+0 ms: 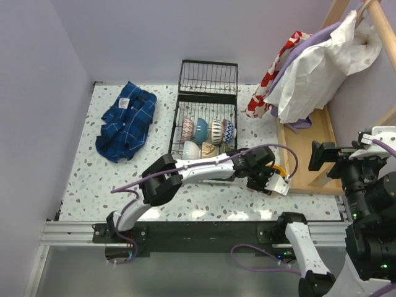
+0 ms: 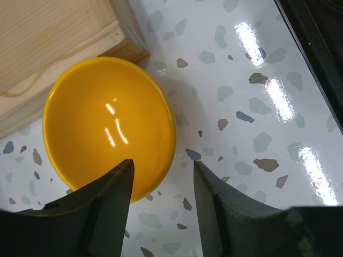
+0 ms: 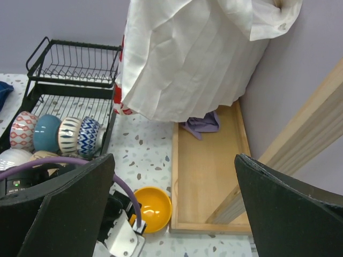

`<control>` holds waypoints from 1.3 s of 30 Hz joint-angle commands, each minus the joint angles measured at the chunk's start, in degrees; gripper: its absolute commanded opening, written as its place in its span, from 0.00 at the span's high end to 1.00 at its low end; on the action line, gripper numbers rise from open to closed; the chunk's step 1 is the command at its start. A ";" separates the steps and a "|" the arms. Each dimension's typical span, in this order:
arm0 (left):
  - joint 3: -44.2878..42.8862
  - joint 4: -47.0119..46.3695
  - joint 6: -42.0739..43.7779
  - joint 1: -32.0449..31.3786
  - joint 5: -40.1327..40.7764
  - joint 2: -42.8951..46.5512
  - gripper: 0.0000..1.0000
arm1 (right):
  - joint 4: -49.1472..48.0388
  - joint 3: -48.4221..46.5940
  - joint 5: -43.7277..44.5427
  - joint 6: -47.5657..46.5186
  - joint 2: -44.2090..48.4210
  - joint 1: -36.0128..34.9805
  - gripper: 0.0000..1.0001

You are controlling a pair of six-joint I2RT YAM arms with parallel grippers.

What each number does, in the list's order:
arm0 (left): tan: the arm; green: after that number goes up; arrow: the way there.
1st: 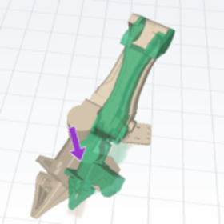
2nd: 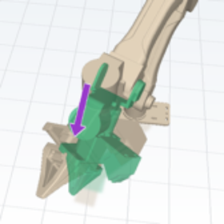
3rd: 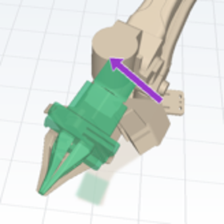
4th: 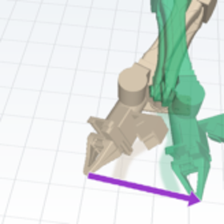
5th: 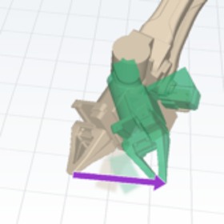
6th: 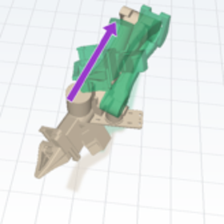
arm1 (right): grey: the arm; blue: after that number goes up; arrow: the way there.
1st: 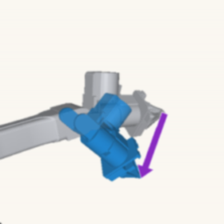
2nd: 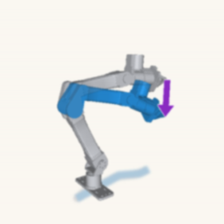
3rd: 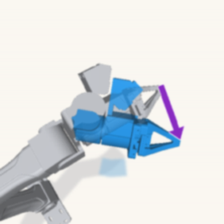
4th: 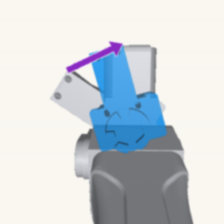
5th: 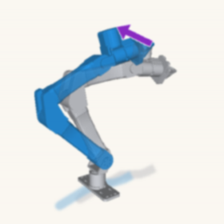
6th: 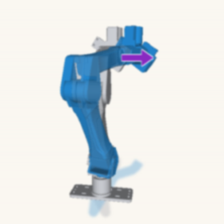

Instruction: Load the bowls into the dish rack

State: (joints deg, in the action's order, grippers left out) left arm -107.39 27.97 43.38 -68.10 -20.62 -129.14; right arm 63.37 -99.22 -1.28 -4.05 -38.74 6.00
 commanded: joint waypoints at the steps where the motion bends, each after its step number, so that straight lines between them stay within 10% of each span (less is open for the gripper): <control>1: -2.38 -0.63 3.37 -1.86 2.59 -1.11 0.48 | -0.71 1.04 -1.36 0.36 1.38 1.12 0.01; 16: -6.07 2.17 2.68 -5.03 10.43 -4.19 1.00 | 0.61 0.35 -2.76 0.98 2.88 2.00 0.01; 27: 5.95 15.98 -6.62 -5.56 4.47 17.05 1.00 | -0.09 1.04 -7.41 1.33 4.81 0.86 0.01; 34: 21.50 20.99 -6.20 -4.24 2.34 39.02 1.00 | -1.76 1.84 -26.92 -0.78 2.80 1.03 0.05; 39: 24.69 16.78 -9.87 9.45 -1.17 47.39 1.00 | -3.43 2.28 -33.34 -2.01 -0.36 2.96 0.06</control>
State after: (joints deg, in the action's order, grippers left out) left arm -85.12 47.75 37.41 -69.19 -19.29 -85.62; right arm 63.44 -97.45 -25.34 -4.71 -35.48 7.33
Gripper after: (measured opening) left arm 0.100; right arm 0.945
